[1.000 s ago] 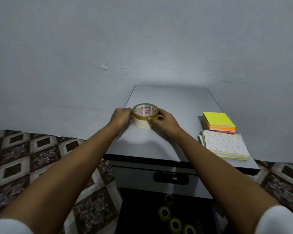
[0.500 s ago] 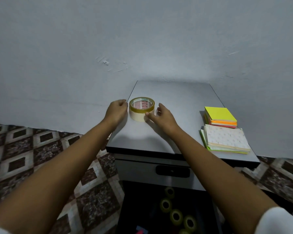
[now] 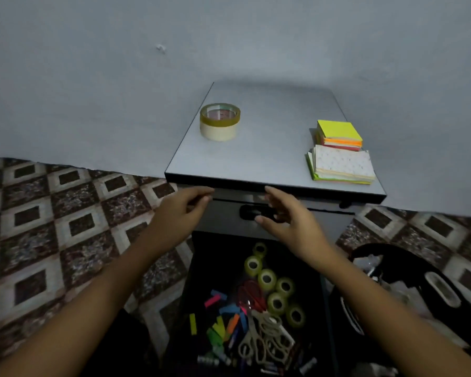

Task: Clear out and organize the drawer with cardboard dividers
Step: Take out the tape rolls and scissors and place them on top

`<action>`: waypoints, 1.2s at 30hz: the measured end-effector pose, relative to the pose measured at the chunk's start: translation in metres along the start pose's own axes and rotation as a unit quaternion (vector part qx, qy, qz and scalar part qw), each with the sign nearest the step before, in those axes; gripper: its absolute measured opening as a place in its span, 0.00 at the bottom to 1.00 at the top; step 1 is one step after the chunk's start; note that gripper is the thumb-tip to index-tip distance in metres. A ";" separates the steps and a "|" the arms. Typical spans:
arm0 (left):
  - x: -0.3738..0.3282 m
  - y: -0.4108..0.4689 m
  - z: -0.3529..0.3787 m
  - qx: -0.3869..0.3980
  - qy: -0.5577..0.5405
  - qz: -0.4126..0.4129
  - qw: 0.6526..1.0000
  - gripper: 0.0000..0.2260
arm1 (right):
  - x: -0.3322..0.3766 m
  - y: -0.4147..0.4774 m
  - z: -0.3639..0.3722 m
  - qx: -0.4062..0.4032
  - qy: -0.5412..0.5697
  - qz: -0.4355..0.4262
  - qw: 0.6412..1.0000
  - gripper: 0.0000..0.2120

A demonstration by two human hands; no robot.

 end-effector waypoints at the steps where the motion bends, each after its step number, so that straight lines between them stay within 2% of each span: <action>1: 0.004 -0.012 0.010 0.018 0.002 -0.009 1.000 0.11 | -0.011 -0.010 0.003 0.008 -0.024 0.005 1.000 0.29; 5: 0.026 -0.057 0.055 0.113 0.025 -0.049 0.992 0.12 | -0.069 -0.044 0.018 0.049 -0.094 0.047 0.993 0.24; 12: 0.062 -0.108 0.128 0.294 0.016 -0.116 0.949 0.14 | -0.166 -0.061 0.037 0.118 -0.203 0.165 0.958 0.20; 16: 0.068 -0.109 0.156 0.348 0.002 -0.115 0.930 0.15 | -0.194 -0.053 0.046 0.164 -0.282 0.186 0.927 0.20; 19: 0.069 -0.106 0.180 0.396 -0.005 -0.095 0.913 0.15 | -0.212 -0.047 0.049 0.169 -0.309 0.208 0.912 0.21; 23: 0.078 -0.107 0.204 0.405 -0.024 -0.116 0.907 0.15 | -0.238 -0.040 0.056 0.174 -0.347 0.259 0.884 0.25; 27: 0.090 -0.123 0.221 0.429 -0.005 -0.126 0.895 0.16 | -0.254 -0.042 0.073 0.200 -0.385 0.266 0.861 0.28; 31: 0.091 -0.125 0.232 0.449 0.024 -0.105 0.887 0.15 | -0.265 -0.047 0.083 0.207 -0.438 0.268 0.832 0.23; 36: 0.096 -0.121 0.248 0.456 0.042 -0.081 0.886 0.16 | -0.263 -0.045 0.083 0.177 -0.440 0.265 0.839 0.17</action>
Point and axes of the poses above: each hand's wrist, its own y-axis towards the middle knuckle, its own z-axis out of the palm, x = y × z, the point moved 7 cm from there along y, towards the middle knuckle, and after that the axes turned 15 degrees about z, right-handed, at the moved point
